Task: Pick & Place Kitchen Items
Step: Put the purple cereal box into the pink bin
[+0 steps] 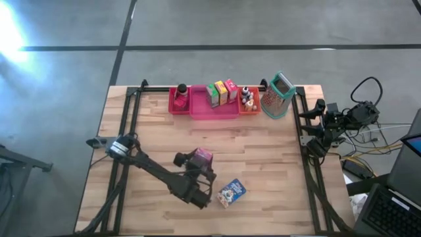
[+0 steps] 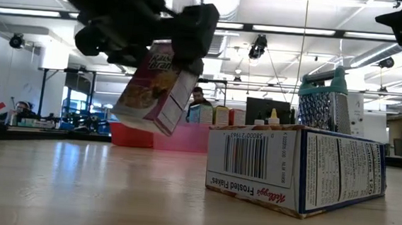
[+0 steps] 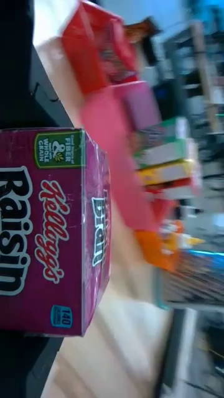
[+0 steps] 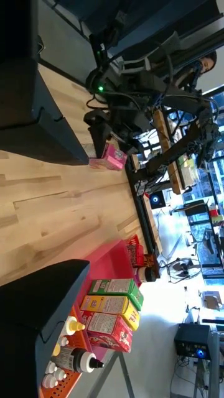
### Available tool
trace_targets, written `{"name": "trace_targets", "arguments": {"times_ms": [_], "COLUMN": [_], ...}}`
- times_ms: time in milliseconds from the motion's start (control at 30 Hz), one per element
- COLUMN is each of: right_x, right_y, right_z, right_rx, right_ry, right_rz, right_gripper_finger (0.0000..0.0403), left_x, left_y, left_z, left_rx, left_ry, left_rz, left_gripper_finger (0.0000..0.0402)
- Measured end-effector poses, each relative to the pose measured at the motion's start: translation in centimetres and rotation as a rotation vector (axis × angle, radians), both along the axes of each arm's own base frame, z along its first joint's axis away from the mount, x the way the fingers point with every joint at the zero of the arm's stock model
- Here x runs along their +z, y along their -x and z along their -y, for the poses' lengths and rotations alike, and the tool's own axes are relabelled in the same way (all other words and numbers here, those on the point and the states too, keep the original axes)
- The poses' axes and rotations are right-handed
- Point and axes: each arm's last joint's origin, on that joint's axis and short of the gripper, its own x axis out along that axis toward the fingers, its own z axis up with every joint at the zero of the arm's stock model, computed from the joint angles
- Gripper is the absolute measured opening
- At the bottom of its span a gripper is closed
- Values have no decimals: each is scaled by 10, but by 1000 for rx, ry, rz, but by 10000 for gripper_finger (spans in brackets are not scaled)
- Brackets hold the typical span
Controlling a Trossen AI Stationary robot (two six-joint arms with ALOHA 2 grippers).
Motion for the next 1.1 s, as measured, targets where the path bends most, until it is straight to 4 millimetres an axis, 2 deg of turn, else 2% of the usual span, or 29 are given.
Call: {"name": "trace_targets", "arguments": {"times_ms": [167, 433, 967, 1100], "right_x": [0, 0, 0, 0], "right_y": [0, 0, 0, 0], "right_z": [0, 0, 0, 0], "right_rx": [0, 0, 0, 0], "right_ry": [0, 0, 0, 0], "right_rz": [0, 0, 0, 0], "right_gripper_finger": [240, 230, 280, 294], "left_x": [-20, -49, -67, -68], "left_y": [17, 32, 42, 43], "left_z": [10, 3, -3, -2], "left_rx": [-54, -57, -55, -59], "left_ry": [-170, -174, -162, -163], "left_rz": [108, 154, 174, 171], "left_gripper_finger": [351, 351, 351, 366]}}
